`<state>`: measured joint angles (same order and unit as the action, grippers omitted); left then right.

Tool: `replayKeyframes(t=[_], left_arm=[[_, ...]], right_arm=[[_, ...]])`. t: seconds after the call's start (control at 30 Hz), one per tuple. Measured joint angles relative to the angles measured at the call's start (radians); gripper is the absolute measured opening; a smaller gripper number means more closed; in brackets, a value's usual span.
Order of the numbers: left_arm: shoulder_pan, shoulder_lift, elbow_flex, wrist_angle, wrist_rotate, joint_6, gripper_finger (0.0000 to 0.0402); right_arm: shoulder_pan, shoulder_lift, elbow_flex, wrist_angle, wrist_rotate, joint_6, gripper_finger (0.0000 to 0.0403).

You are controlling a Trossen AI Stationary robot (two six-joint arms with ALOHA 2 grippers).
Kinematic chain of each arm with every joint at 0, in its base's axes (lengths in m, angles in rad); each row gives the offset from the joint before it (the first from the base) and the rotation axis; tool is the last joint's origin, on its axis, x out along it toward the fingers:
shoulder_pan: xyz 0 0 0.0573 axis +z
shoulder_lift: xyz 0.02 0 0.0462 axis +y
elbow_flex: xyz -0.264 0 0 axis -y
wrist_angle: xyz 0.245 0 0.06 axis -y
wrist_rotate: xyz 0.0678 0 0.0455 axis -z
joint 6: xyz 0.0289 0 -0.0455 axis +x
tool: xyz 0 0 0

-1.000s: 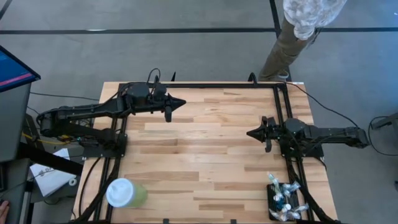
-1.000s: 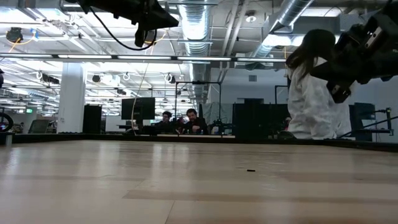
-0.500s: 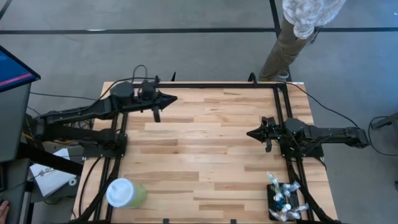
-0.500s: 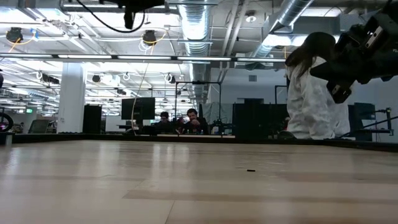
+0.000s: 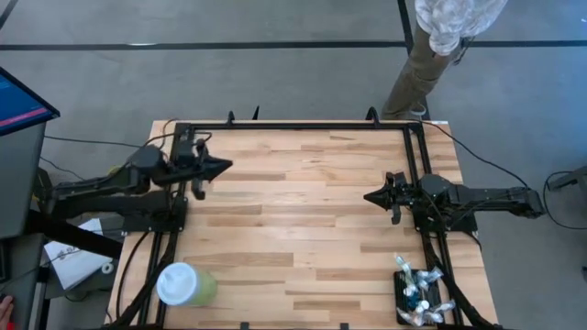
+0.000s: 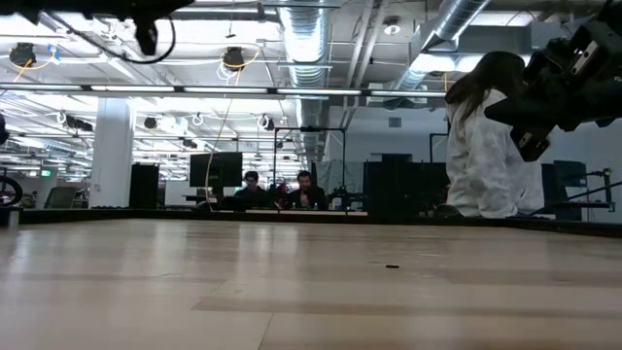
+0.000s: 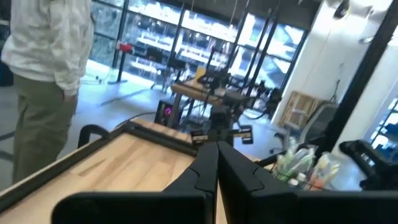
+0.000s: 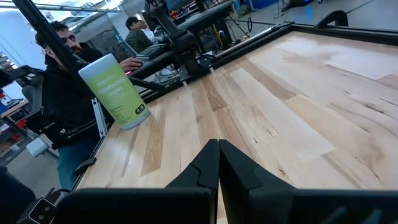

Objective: Pick & Place toothbrushing station
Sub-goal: Return to Home Position

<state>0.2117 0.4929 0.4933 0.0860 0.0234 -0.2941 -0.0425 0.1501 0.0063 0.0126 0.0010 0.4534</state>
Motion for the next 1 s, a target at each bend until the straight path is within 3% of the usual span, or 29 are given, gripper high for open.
replayKeyframes(t=[0.33,0.8,1.0], left_arm=[[-0.015,-0.266,-0.183,-0.004,-0.015,-0.106,0.0001],[-0.088,-0.482,-0.353,0.000,-0.036,-0.107,0.0001],[-0.129,-0.493,-0.394,0.013,-0.035,-0.114,0.0001]], right_arm=[[0.000,0.000,0.000,0.000,0.000,0.000,0.0000],[0.000,0.000,-0.001,0.000,0.000,0.000,0.0000],[0.000,0.000,-0.001,-0.001,0.000,0.000,0.0000]])
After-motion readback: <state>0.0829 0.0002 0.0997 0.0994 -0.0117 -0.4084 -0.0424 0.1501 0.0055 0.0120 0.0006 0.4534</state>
